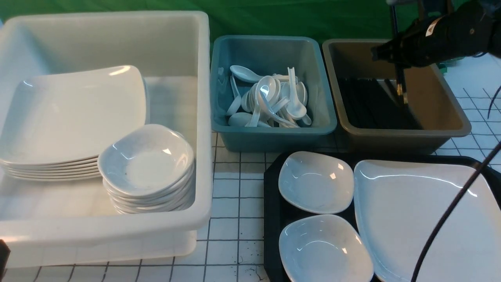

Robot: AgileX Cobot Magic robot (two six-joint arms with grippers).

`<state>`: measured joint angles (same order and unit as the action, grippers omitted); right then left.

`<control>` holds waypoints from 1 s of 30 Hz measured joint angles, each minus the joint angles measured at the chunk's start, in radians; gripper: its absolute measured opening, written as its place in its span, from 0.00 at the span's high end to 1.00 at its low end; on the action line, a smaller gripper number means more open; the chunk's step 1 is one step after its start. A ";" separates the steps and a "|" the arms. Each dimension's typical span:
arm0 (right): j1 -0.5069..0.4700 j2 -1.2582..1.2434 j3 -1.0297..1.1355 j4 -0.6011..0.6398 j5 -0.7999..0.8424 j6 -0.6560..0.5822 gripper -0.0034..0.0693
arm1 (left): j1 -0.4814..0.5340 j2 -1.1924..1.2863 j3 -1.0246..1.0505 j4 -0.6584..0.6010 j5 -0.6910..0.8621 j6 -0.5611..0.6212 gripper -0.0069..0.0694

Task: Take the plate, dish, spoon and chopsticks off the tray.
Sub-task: Use the right arm to put the chopsticks into the small storage box on the right, then use the left arm to grab a small plate from the dinner plate

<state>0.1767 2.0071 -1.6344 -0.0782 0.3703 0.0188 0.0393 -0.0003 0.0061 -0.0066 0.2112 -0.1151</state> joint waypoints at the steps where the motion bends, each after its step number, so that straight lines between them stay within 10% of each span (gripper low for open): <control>1: -0.005 0.032 -0.003 0.000 -0.027 0.010 0.79 | 0.000 0.000 0.000 0.000 0.000 0.000 0.88; 6: -0.008 0.101 -0.006 0.000 -0.030 0.036 0.77 | 0.000 0.000 0.000 0.000 0.000 0.000 0.88; 16: -0.001 0.035 -0.050 -0.001 0.232 0.038 0.40 | 0.000 0.000 0.000 0.000 0.000 0.000 0.88; 24: 0.002 -0.205 -0.164 0.012 0.789 -0.043 0.88 | 0.000 0.000 0.000 0.000 0.000 0.000 0.88; 30: 0.003 -0.470 -0.027 0.033 0.833 -0.048 0.94 | 0.000 0.000 0.000 0.000 0.000 0.000 0.88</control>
<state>0.1794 1.5370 -1.6613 -0.0455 1.2038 -0.0296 0.0393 -0.0003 0.0061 -0.0066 0.2113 -0.1151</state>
